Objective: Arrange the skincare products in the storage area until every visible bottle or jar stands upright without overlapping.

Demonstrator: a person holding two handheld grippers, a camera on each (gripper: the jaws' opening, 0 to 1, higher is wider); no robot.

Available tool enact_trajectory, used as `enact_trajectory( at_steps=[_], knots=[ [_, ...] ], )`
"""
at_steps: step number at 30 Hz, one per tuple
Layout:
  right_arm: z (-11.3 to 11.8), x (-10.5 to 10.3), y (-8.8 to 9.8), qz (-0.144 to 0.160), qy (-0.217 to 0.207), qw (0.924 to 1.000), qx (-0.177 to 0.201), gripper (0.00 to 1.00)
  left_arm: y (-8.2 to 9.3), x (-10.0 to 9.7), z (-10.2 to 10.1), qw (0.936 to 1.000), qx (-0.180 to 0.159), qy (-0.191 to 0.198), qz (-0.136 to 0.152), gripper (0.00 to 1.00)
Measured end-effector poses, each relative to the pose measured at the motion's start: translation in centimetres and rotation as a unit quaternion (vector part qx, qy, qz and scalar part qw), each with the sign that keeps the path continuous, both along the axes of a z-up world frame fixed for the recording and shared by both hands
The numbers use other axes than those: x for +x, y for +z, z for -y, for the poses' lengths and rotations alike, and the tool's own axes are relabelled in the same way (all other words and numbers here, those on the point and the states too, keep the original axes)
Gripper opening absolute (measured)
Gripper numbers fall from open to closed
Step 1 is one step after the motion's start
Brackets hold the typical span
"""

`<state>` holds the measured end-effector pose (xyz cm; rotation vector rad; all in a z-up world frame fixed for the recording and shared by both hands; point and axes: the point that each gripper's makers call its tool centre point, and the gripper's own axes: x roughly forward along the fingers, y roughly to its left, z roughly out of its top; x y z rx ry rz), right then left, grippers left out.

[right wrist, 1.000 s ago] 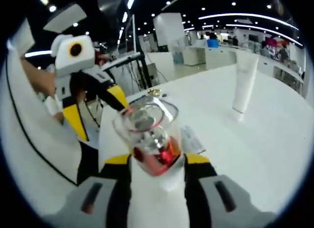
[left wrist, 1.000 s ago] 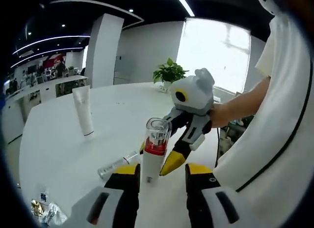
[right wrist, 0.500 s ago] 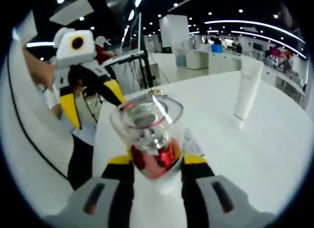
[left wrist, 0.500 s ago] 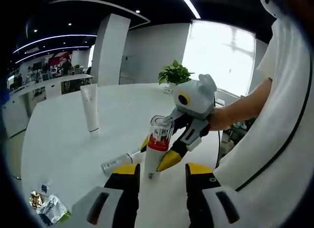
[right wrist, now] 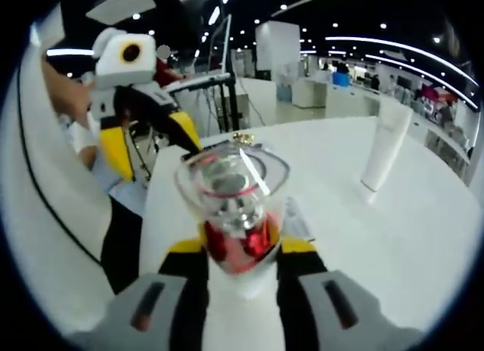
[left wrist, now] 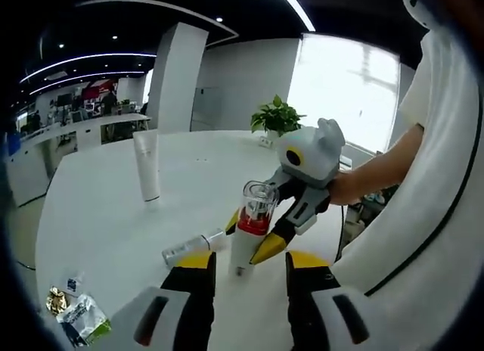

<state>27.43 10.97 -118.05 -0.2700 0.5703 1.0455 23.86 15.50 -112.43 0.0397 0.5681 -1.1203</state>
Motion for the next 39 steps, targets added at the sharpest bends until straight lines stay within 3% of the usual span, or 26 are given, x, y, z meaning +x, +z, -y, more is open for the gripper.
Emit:
enact_trajectory(
  at_steps=[10, 17, 28, 39],
  knots=[
    [0.5, -0.3, 0.5, -0.004, -0.011, 0.9999, 0.005, 0.31, 0.8, 0.8, 0.2, 0.9998, -0.015, 0.015, 0.004, 0.37],
    [1.6, 0.5, 2.9, 0.004, -0.031, 0.9992, 0.025, 0.31, 1.5, 1.5, 0.6, 0.9989, -0.035, 0.031, 0.002, 0.37],
    [3.3, 3.3, 5.6, 0.015, -0.061, 0.9973, 0.037, 0.31, 1.8, 2.5, 0.6, 0.9978, -0.043, 0.05, 0.0, 0.37],
    [5.0, 7.0, 6.6, 0.027, -0.078, 0.9959, 0.037, 0.31, 1.9, 3.3, 0.5, 0.9965, -0.05, 0.067, -0.006, 0.36]
  ],
)
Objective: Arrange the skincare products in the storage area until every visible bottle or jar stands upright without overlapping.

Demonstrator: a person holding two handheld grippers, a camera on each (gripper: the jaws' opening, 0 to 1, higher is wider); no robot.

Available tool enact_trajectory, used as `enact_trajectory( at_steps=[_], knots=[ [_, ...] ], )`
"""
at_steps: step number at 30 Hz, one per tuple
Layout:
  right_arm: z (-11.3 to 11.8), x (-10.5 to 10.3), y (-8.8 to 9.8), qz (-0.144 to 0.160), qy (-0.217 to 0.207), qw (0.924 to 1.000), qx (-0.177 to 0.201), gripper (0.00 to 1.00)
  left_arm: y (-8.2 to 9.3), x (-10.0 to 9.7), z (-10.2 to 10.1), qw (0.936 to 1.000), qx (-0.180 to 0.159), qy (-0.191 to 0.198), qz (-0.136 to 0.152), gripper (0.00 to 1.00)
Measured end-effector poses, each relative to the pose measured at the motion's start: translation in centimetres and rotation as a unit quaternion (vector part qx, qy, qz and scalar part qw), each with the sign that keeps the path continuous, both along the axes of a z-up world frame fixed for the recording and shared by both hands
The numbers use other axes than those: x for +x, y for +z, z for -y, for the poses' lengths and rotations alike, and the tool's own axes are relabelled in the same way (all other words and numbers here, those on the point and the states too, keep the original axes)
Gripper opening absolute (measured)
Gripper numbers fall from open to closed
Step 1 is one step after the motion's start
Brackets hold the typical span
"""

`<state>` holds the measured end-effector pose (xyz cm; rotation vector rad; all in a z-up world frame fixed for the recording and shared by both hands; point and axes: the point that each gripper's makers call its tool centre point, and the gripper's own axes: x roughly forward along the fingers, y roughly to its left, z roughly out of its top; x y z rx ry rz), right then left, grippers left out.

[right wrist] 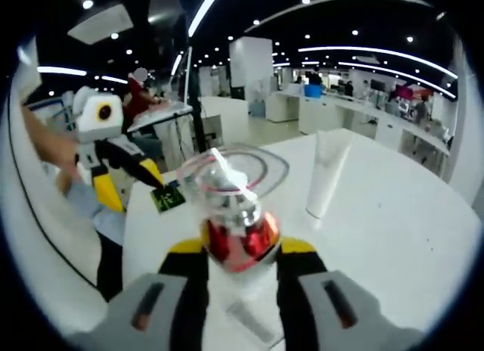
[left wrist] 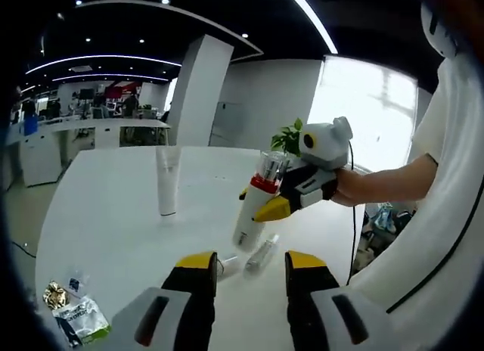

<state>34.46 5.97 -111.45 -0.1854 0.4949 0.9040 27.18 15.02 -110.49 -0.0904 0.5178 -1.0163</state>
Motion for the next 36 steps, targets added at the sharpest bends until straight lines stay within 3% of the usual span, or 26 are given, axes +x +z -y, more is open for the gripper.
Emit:
enact_trajectory(
  at_steps=[21, 36],
  knots=[
    [2.4, 7.4, 1.7, 0.007, -0.028, 0.9996, 0.005, 0.32, 0.0, 1.4, -0.8, 0.9997, 0.003, 0.02, -0.01, 0.36],
    [3.8, 11.8, 0.7, -0.007, -0.045, 0.9989, -0.006, 0.32, -0.4, 1.4, -2.0, 0.999, 0.0, 0.038, -0.021, 0.36]
  ],
)
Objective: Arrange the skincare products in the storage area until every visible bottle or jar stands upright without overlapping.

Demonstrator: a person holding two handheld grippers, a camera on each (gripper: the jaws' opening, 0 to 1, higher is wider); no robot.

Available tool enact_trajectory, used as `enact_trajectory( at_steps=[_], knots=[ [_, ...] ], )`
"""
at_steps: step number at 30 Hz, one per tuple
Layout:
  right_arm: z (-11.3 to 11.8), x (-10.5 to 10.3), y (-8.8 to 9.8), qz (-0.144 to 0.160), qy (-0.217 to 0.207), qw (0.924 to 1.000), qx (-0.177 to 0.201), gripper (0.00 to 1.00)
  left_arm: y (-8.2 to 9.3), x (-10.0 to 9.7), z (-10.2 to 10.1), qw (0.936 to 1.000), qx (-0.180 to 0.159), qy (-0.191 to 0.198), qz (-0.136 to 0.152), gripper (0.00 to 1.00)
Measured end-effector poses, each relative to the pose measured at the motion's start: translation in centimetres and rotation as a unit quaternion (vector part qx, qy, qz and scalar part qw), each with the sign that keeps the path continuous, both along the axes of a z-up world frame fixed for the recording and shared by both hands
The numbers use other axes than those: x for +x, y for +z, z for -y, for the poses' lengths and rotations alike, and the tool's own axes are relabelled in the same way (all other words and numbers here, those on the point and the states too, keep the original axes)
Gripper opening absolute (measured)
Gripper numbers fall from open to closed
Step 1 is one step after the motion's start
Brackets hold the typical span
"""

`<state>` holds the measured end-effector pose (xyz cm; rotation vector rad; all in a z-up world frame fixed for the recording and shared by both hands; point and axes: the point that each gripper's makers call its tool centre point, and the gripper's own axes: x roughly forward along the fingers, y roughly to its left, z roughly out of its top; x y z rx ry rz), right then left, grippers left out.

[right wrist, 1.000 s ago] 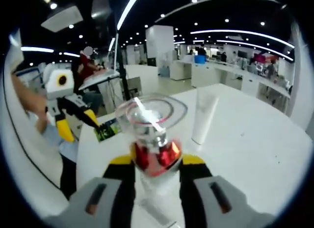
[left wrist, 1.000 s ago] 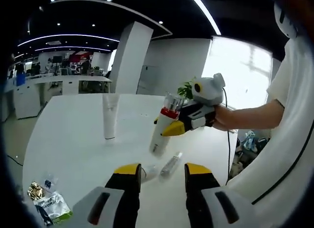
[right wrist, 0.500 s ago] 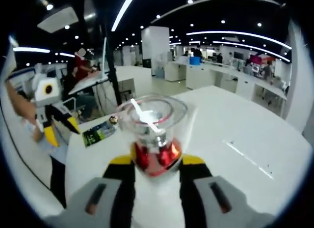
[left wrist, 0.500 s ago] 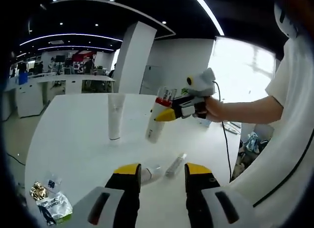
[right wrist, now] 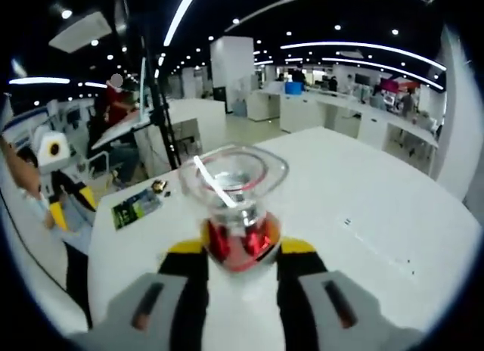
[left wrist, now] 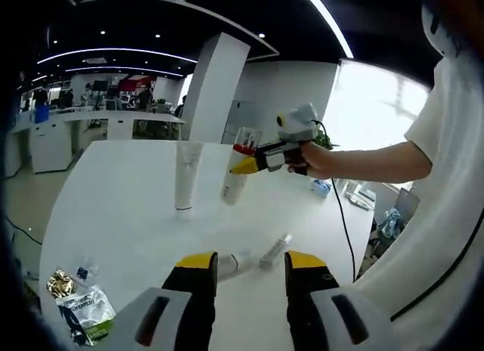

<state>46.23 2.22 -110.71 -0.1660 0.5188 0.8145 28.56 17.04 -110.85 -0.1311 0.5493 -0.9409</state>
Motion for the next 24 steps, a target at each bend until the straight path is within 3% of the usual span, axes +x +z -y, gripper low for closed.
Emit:
enact_trajectory(
  at_steps=[24],
  knots=[
    [1.0, 3.2, -5.2, -0.038, -0.03, 0.9987, -0.017, 0.32, -0.7, -0.4, -1.8, 0.999, 0.007, 0.04, -0.018, 0.36]
  ],
)
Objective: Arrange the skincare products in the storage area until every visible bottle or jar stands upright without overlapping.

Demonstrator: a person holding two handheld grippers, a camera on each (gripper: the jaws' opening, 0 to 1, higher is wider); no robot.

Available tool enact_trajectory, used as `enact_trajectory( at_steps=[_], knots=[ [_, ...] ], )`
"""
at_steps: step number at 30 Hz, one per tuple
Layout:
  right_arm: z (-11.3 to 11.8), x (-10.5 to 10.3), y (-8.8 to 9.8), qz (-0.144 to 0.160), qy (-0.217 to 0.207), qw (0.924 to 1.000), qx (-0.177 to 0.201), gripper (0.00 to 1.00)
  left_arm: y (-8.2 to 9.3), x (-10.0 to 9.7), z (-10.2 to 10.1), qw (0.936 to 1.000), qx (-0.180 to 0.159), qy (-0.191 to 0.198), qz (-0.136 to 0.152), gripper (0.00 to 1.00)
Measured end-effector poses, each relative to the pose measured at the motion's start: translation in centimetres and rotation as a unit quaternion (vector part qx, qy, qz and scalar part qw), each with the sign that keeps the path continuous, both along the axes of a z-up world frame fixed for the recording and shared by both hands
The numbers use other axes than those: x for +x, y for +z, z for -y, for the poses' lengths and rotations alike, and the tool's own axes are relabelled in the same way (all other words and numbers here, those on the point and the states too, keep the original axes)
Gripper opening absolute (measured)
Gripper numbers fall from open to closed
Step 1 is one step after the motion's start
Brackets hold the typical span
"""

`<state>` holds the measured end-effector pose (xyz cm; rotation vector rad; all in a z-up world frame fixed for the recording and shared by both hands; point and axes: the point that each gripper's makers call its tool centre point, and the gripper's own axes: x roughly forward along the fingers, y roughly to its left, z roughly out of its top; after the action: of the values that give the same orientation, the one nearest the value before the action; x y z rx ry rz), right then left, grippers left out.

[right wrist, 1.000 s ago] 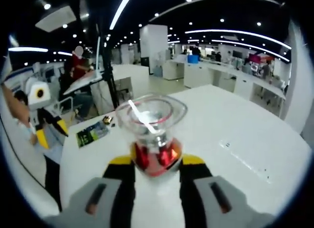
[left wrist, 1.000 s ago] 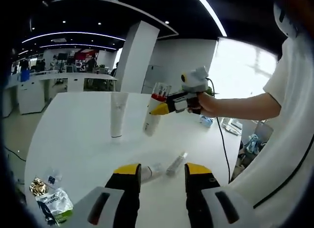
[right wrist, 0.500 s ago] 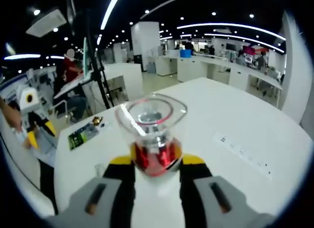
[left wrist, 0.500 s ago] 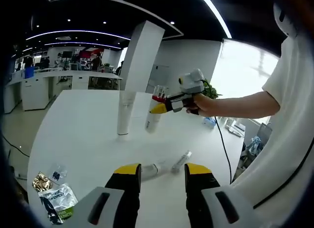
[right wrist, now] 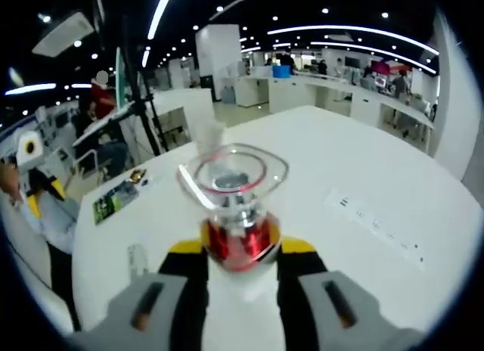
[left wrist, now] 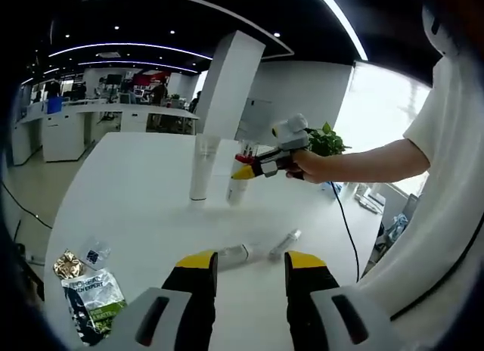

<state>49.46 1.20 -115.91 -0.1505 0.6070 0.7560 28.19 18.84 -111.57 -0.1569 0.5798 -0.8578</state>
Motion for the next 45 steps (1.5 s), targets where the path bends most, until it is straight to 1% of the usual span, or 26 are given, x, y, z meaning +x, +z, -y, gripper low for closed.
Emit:
enact_trajectory(
  at_steps=[4, 7, 10, 13, 15, 24, 28, 34, 38, 45],
  knots=[
    [-0.2, 0.8, -0.9, 0.002, 0.001, 1.0, -0.004, 0.32, -0.2, -0.2, 0.1, 1.0, 0.004, 0.0, -0.004, 0.36],
    [-0.1, 1.3, -1.2, -0.001, -0.006, 1.0, 0.004, 0.32, -0.3, -0.1, 0.1, 0.9999, 0.008, 0.0, -0.008, 0.36],
    [-0.2, 1.3, -1.0, 0.001, -0.01, 0.9999, 0.011, 0.32, -0.3, 0.2, 0.1, 0.9999, 0.01, 0.001, -0.009, 0.36],
    [-0.2, 2.0, -1.4, 0.001, -0.012, 0.9997, 0.019, 0.32, -0.3, 0.5, 0.2, 0.9999, 0.015, 0.0, -0.009, 0.36],
    [-0.2, 2.4, -1.6, 0.002, -0.015, 0.9997, 0.021, 0.32, -0.3, 0.8, 0.1, 0.9998, 0.021, 0.004, -0.005, 0.36],
    [-0.6, 2.6, -1.8, 0.004, -0.015, 0.9995, 0.029, 0.32, -0.4, 1.8, -0.1, 0.9995, 0.029, 0.01, -0.006, 0.36],
    [-1.2, 2.8, -1.7, 0.008, -0.012, 0.9993, 0.034, 0.32, -0.5, 2.0, -0.1, 0.9993, 0.033, 0.013, -0.007, 0.36],
    [-1.5, 3.0, -1.7, 0.021, -0.005, 0.9992, 0.033, 0.32, -0.6, 2.2, -0.2, 0.9992, 0.035, 0.018, -0.009, 0.36],
    [-1.6, 3.1, -1.8, 0.036, 0.003, 0.9989, 0.028, 0.33, -0.7, 2.3, -0.1, 0.9992, 0.034, 0.021, -0.01, 0.36],
    [-1.6, 3.4, -1.7, 0.048, -0.002, 0.9981, 0.038, 0.33, -0.8, 2.1, -0.1, 0.9991, 0.035, 0.021, -0.011, 0.36]
  ],
)
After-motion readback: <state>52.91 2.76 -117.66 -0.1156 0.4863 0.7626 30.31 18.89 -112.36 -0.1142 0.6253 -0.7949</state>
